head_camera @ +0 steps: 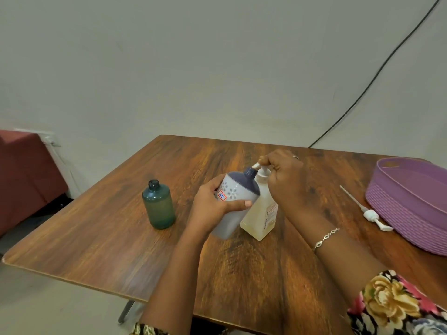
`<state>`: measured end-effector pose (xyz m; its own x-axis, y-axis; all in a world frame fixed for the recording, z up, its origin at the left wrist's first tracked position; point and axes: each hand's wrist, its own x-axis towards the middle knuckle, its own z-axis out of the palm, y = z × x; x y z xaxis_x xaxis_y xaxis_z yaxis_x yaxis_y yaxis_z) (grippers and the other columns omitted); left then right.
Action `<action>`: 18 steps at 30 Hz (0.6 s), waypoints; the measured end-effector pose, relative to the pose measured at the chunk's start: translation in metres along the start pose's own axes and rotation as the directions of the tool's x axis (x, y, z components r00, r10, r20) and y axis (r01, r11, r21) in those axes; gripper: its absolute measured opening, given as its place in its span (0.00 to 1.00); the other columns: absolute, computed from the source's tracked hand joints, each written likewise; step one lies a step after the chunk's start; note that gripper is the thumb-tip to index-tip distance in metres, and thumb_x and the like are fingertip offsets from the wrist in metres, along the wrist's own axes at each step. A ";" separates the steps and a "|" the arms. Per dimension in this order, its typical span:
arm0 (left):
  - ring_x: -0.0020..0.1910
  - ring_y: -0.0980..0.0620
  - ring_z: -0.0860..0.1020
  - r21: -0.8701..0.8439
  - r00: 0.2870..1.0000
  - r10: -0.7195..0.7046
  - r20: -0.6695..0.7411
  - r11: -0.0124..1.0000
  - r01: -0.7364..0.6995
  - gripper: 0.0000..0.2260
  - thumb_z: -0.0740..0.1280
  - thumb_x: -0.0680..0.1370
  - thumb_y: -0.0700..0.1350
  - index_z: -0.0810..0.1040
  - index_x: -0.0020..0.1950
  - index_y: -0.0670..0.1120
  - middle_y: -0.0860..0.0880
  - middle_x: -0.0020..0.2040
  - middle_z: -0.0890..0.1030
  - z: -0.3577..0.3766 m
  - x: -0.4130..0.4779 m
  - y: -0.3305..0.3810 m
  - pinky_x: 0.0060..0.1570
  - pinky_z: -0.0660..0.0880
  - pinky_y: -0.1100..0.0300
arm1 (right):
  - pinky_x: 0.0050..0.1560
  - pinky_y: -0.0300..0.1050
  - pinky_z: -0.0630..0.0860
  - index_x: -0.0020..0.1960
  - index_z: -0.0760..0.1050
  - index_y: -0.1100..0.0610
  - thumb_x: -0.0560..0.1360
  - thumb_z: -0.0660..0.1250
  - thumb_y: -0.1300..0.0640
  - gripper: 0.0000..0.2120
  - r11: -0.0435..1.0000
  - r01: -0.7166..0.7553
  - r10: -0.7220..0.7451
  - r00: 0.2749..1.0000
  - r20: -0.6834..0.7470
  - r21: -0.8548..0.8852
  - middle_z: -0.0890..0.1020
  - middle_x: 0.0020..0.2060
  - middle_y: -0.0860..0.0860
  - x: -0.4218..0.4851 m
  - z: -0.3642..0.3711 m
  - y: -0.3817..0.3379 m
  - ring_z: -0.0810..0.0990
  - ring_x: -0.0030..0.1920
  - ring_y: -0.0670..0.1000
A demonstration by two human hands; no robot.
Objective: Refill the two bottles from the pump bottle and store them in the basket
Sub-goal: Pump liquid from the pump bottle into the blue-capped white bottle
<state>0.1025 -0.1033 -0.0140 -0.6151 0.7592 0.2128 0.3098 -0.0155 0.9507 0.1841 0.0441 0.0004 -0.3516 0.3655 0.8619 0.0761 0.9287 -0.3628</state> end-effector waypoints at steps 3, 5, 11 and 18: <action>0.46 0.57 0.77 0.009 1.000 -0.003 -0.013 1.000 0.003 0.21 0.78 0.65 0.47 0.71 0.49 0.61 0.59 0.47 0.77 -0.001 0.002 -0.001 0.44 0.76 0.60 | 0.37 0.45 0.74 0.37 0.80 0.65 0.69 0.55 0.60 0.16 1.000 -0.003 0.003 1.000 -0.003 0.002 0.81 0.34 0.57 -0.002 -0.001 0.001 0.78 0.36 0.56; 0.46 0.58 0.77 0.008 1.000 -0.009 -0.017 1.000 0.009 0.23 0.78 0.60 0.51 0.72 0.49 0.62 0.59 0.47 0.78 -0.001 0.001 0.000 0.45 0.77 0.58 | 0.39 0.45 0.73 0.38 0.80 0.65 0.70 0.57 0.62 0.14 0.999 -0.032 0.032 0.999 0.008 0.014 0.82 0.35 0.57 -0.001 -0.002 0.000 0.79 0.37 0.56; 0.47 0.57 0.77 -0.003 1.000 -0.005 -0.030 1.000 0.005 0.24 0.78 0.63 0.45 0.73 0.54 0.58 0.58 0.49 0.78 0.001 0.003 0.002 0.45 0.76 0.58 | 0.42 0.49 0.76 0.40 0.81 0.65 0.67 0.57 0.64 0.14 0.990 -0.132 0.130 0.990 0.049 0.046 0.82 0.37 0.57 0.008 -0.005 -0.002 0.78 0.39 0.54; 0.43 0.60 0.77 0.004 1.000 0.007 -0.019 1.000 -0.006 0.21 0.78 0.65 0.45 0.71 0.47 0.63 0.60 0.45 0.78 0.001 0.002 -0.001 0.41 0.75 0.63 | 0.37 0.45 0.74 0.36 0.79 0.65 0.67 0.57 0.65 0.12 0.999 -0.018 0.019 0.999 0.027 -0.043 0.81 0.34 0.56 -0.002 0.000 -0.001 0.78 0.36 0.55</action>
<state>0.1013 -0.1012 -0.0147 -0.6265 0.7467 0.2232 0.3165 -0.0180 0.9484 0.1846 0.0423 -0.0007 -0.3752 0.3817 0.8447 0.1230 0.9237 -0.3628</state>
